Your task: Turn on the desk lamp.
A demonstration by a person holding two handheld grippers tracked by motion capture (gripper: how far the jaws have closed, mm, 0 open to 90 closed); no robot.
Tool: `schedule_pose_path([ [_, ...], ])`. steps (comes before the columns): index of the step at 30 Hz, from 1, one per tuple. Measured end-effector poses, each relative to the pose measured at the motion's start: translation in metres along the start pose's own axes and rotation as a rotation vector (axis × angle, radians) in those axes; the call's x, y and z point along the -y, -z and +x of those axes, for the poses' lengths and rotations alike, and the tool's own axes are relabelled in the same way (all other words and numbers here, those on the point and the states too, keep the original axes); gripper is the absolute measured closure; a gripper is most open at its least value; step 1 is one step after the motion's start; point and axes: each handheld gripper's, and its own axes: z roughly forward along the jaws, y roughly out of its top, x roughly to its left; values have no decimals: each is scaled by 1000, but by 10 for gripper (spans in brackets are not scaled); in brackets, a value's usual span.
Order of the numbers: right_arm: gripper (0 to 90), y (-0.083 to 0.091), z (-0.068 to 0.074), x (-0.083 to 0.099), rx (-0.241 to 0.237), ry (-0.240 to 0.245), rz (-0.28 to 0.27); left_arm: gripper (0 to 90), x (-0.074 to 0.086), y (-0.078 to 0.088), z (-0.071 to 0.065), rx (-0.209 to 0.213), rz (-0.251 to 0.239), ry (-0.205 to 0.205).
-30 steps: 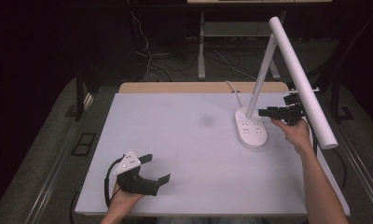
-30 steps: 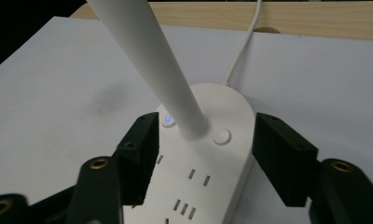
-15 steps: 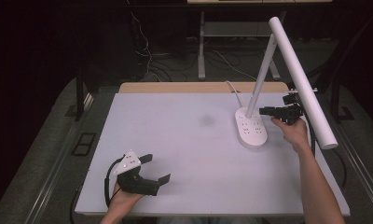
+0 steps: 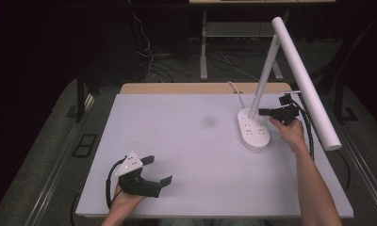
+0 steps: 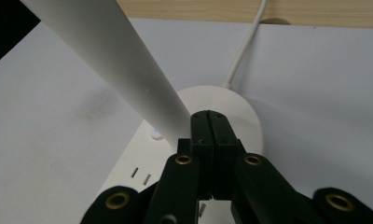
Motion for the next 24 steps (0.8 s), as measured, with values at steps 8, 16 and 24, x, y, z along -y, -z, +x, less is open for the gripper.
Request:
schedule_pose_path([
  [8, 893, -8, 2, -5, 24, 4, 23, 0, 0, 1, 0, -2, -4, 2],
  [16, 893, -15, -4, -2, 40, -5, 64, 0, 0, 1, 0, -3, -3, 2],
  [24, 893, -16, -8, 0, 37, -13, 60, 0, 0, 1, 0, -4, -3, 2],
])
